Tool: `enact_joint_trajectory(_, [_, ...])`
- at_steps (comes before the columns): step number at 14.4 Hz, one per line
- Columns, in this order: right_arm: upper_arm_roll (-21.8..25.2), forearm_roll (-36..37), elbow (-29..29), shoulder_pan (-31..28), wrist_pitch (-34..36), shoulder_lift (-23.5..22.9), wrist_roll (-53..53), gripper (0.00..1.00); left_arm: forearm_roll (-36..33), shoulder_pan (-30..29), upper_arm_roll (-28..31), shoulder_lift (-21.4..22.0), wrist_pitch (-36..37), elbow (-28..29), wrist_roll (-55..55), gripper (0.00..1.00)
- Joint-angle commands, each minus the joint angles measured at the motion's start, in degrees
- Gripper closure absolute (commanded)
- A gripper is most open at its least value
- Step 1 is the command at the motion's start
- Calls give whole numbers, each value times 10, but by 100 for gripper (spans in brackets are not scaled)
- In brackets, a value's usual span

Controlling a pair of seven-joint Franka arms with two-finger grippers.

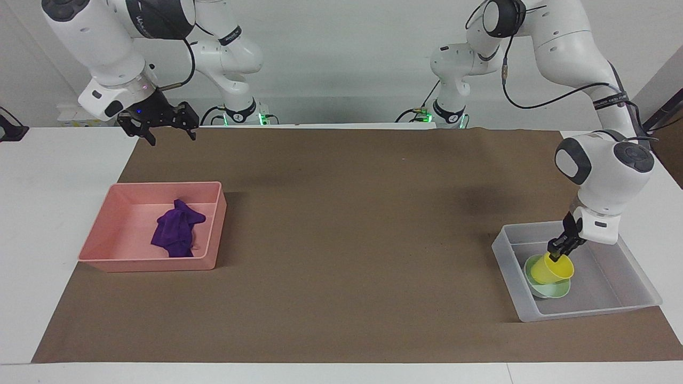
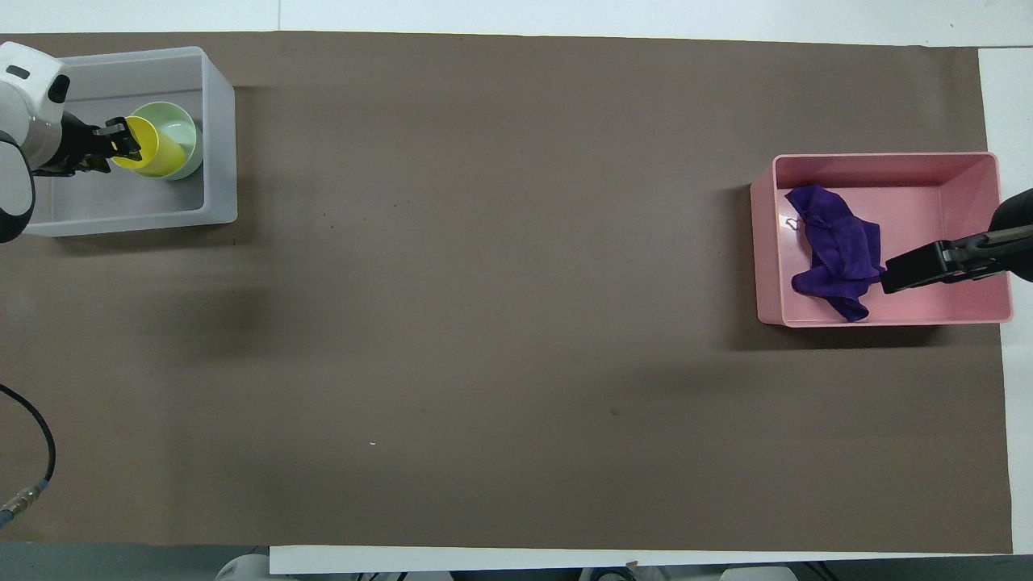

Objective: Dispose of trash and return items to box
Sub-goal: 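Release the yellow cup into the bowl and withdraw the left gripper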

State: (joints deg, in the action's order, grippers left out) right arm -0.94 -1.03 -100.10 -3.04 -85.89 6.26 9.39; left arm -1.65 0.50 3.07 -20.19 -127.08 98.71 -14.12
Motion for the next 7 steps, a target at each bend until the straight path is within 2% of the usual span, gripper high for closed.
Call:
enact_joint_trajectory(1, [-2, -3, -4, 8, -7, 8, -8, 1, -10, 6, -6, 74, 109, -11, 6, 0])
enact_joint_trajectory(5, [-2, -4, -5, 8, -8, 8, -13, 1, -11, 30, -8, 192, 220, 14, 84, 0])
enact_joint_trajectory(7, [-2, -4, -6, 8, -8, 8, -14, 1, -11, 56, -7, 238, 286, 17, 95, 0])
